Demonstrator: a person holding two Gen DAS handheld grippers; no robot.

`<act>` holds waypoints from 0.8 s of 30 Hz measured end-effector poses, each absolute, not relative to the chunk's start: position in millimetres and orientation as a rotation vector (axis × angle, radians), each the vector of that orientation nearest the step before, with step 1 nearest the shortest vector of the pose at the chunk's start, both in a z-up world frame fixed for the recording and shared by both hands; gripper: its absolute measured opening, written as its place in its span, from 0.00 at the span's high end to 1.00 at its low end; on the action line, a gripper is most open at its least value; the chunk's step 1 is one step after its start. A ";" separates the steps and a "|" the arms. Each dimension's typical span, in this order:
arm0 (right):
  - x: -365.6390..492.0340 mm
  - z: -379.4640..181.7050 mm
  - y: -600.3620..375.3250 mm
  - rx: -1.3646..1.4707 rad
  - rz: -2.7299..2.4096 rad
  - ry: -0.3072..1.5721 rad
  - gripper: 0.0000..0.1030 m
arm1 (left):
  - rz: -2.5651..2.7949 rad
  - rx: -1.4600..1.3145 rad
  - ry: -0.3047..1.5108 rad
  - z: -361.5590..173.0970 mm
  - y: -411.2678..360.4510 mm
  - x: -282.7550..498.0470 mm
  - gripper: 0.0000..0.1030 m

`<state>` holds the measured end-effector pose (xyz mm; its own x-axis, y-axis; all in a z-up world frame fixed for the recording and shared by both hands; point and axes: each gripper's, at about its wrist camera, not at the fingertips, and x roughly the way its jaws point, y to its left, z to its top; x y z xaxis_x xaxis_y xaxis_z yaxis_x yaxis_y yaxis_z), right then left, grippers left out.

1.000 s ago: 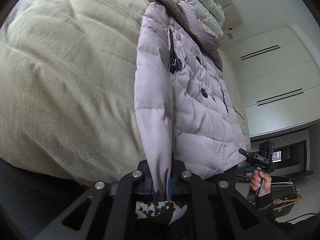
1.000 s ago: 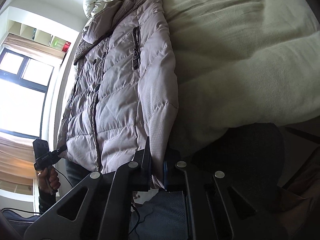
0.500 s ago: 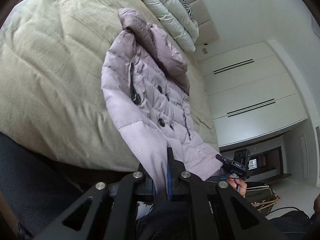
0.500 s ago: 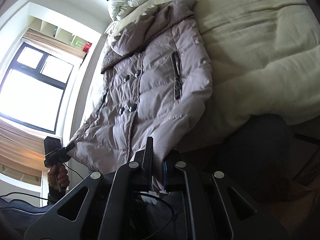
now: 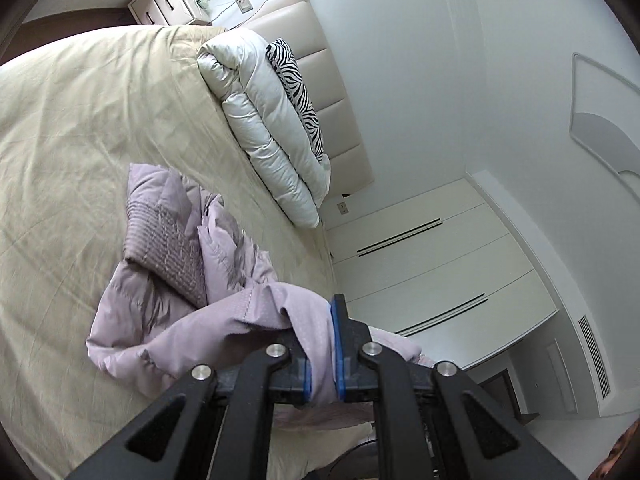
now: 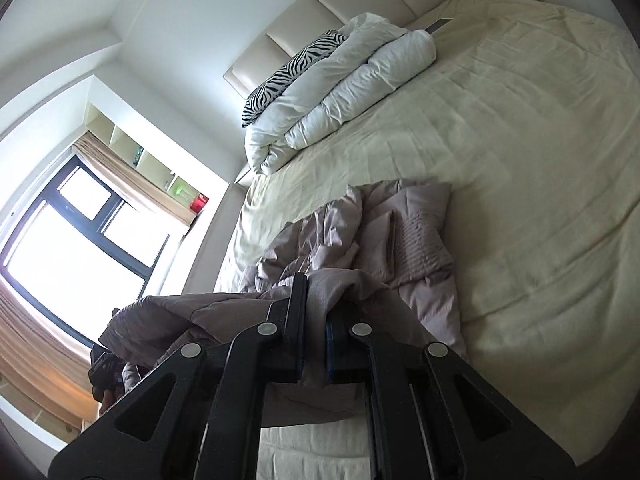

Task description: Fold large clothes

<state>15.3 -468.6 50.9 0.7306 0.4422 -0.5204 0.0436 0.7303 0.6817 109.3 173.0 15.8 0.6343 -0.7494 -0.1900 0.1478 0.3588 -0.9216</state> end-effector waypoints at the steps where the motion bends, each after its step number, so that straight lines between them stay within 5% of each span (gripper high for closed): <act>1: 32.2 52.9 -468.9 0.701 0.214 0.723 0.94 | -0.633 -1.050 0.671 16.3 170.9 126.0 0.91; 10: 209.8 8.9 -462.3 0.562 0.028 0.749 0.94 | -0.521 -0.972 0.705 -4.2 153.3 272.5 0.91; 24: 392.4 -151.6 -444.5 0.653 -0.012 0.909 0.92 | -0.321 -0.990 0.908 -133.1 156.1 393.0 0.87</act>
<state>392.4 -444.5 -151.6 0.6281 0.2574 -0.7343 0.2768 0.8081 0.5200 393.0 156.1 -133.1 0.6056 -0.6105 -0.5105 -0.1542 0.5393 -0.8279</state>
